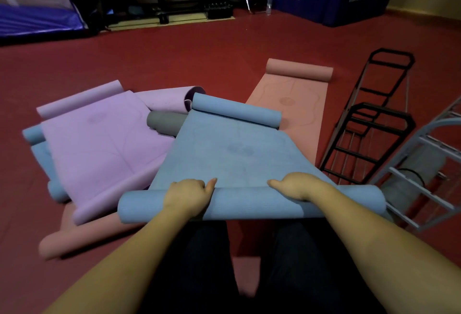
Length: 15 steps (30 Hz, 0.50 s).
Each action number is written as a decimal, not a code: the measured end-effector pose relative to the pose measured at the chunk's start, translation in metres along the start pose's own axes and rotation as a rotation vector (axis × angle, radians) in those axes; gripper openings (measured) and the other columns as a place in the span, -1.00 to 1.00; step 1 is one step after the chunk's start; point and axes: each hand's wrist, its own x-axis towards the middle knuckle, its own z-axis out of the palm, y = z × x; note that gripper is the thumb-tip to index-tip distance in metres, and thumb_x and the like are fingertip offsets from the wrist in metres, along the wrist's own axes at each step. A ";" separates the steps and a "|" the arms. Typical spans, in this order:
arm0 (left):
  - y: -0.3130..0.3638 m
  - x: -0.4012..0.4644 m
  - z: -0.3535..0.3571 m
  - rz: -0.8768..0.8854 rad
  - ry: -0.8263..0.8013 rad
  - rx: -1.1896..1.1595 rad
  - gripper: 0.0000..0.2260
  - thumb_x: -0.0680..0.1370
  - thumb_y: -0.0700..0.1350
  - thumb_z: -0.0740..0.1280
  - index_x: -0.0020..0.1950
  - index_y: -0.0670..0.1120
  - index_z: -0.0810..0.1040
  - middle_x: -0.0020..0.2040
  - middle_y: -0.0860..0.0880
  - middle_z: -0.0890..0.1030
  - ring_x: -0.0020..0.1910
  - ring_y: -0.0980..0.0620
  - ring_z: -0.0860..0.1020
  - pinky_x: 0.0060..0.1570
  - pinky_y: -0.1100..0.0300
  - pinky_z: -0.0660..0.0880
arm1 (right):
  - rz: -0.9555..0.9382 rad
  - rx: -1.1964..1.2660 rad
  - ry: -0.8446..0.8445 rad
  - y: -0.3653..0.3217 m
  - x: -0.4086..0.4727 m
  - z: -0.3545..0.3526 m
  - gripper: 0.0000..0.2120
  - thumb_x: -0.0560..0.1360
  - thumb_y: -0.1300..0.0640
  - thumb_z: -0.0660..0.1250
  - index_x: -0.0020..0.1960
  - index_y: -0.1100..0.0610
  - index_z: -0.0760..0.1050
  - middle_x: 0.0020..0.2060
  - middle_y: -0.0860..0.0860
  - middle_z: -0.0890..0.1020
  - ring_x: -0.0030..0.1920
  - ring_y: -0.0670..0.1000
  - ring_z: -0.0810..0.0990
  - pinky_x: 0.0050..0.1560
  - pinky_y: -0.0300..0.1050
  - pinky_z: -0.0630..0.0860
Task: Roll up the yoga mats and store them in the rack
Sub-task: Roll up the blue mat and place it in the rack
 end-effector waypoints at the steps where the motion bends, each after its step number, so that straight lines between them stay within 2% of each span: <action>1: 0.001 -0.001 0.000 -0.007 -0.047 -0.006 -0.43 0.65 0.24 -0.10 -0.02 -0.04 0.61 0.05 -0.09 0.65 0.10 -0.12 0.57 0.15 0.03 0.41 | -0.007 0.020 -0.054 0.001 -0.003 0.000 -0.33 0.61 -0.30 -0.03 0.44 0.16 0.41 0.45 0.14 0.40 0.40 0.14 0.39 0.38 -0.02 0.28; 5: 0.001 -0.010 0.002 -0.028 -0.140 -0.033 -0.42 0.65 0.24 -0.10 0.10 -0.07 0.61 0.17 -0.11 0.62 0.17 -0.12 0.55 0.19 0.05 0.43 | -0.013 0.101 -0.161 0.006 -0.014 0.002 -0.36 0.63 -0.27 -0.03 0.49 0.15 0.35 0.50 0.12 0.33 0.47 0.11 0.32 0.41 -0.06 0.20; 7: 0.001 -0.009 0.002 -0.044 -0.164 -0.030 -0.42 0.65 0.23 -0.09 0.14 -0.08 0.61 0.20 -0.12 0.61 0.19 -0.12 0.54 0.20 0.05 0.42 | -0.028 0.096 -0.124 0.007 -0.017 0.005 -0.37 0.62 -0.29 -0.03 0.44 0.12 0.41 0.44 0.09 0.41 0.44 0.12 0.35 0.38 -0.05 0.25; 9: -0.001 -0.002 0.001 -0.062 -0.221 -0.049 -0.41 0.64 0.24 -0.09 0.20 -0.10 0.59 0.25 -0.13 0.59 0.23 -0.13 0.52 0.23 0.04 0.40 | -0.105 0.077 0.100 0.009 -0.012 0.014 -0.50 0.62 -0.25 0.03 0.15 0.06 0.57 0.10 -0.02 0.52 0.29 0.11 0.46 0.16 -0.05 0.39; 11: -0.003 0.006 -0.003 -0.066 -0.291 -0.071 -0.40 0.64 0.24 -0.07 0.28 -0.13 0.56 0.33 -0.16 0.54 0.28 -0.15 0.49 0.27 0.03 0.38 | -0.151 0.053 0.359 0.007 -0.012 0.022 -0.59 0.62 -0.18 0.07 -0.12 0.08 0.51 -0.14 -0.06 0.46 0.10 0.08 0.52 -0.10 -0.08 0.34; 13: -0.004 0.013 -0.009 -0.074 -0.356 -0.095 -0.41 0.65 0.22 -0.04 0.36 -0.16 0.50 0.40 -0.18 0.48 0.34 -0.16 0.45 0.31 0.03 0.33 | -0.153 0.012 0.491 0.005 -0.014 0.031 -0.59 0.63 -0.16 0.08 -0.14 0.09 0.52 -0.14 -0.01 0.53 0.04 0.08 0.53 -0.16 -0.10 0.29; 15: -0.002 0.018 -0.014 -0.076 -0.409 -0.144 -0.44 0.66 0.19 0.00 0.43 -0.18 0.44 0.46 -0.18 0.41 0.41 -0.16 0.39 0.37 0.05 0.27 | -0.156 -0.032 0.541 0.004 -0.020 0.041 -0.55 0.60 -0.23 0.09 -0.11 0.10 0.54 -0.10 0.02 0.56 0.04 0.09 0.50 -0.11 -0.08 0.34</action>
